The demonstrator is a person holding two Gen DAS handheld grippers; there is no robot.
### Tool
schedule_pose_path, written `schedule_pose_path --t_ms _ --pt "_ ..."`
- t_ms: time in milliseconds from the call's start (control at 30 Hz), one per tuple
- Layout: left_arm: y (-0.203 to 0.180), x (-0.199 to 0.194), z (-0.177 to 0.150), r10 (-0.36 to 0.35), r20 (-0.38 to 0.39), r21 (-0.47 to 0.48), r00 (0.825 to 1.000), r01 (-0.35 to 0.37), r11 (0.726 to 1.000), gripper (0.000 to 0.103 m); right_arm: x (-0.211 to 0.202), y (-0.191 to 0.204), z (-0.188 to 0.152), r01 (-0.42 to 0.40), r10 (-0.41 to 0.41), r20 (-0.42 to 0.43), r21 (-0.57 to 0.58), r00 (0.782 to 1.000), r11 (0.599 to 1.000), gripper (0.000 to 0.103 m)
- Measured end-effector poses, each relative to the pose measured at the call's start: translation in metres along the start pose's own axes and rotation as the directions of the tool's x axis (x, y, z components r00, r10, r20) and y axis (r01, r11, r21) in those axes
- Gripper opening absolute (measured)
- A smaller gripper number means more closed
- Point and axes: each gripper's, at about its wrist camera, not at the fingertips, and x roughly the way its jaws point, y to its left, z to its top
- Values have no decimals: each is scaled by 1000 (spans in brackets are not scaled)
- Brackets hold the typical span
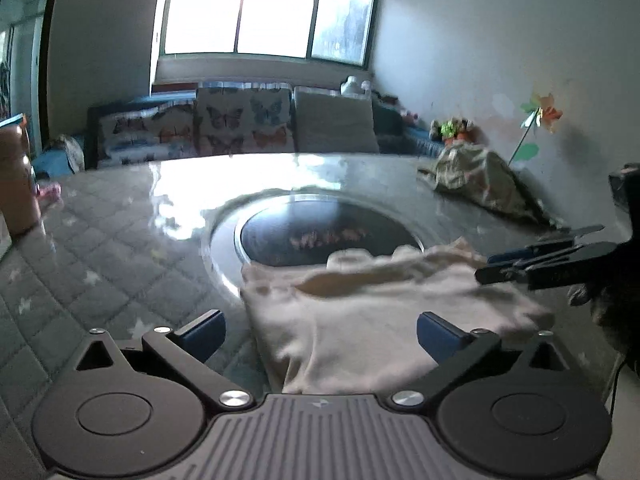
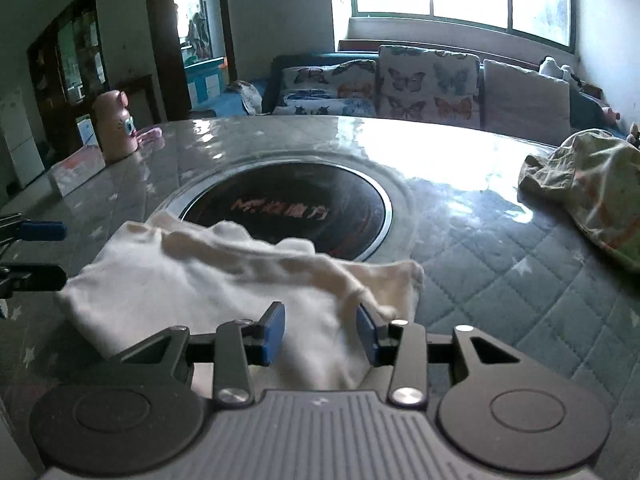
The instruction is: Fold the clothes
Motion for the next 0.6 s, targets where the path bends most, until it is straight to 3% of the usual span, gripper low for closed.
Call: schedule_pose_path --t_ms 100,233,300,500,600 --pt "3 6 3 23 -16 -31 1000 -24 999 103 14 -6 0 13 -12 -36 18 999 1000 40" --pt "8 14 7 53 -37 -71 998 -56 996 103 5 -7 0 19 -19 -8 30 1000 999 45" --pt "15 19 4 43 -67 -119 997 -51 992 96 -1 -11 0 33 -33 4 39 999 999 52" --pt "30 34 -4 17 -155 -236 988 -54 970 69 -2 -36 -9 69 -66 -26 140 998 988 52" --pt "31 36 -5 14 -164 -249 986 -56 967 63 -1 -40 -14 50 -46 -30 178 999 983 52"
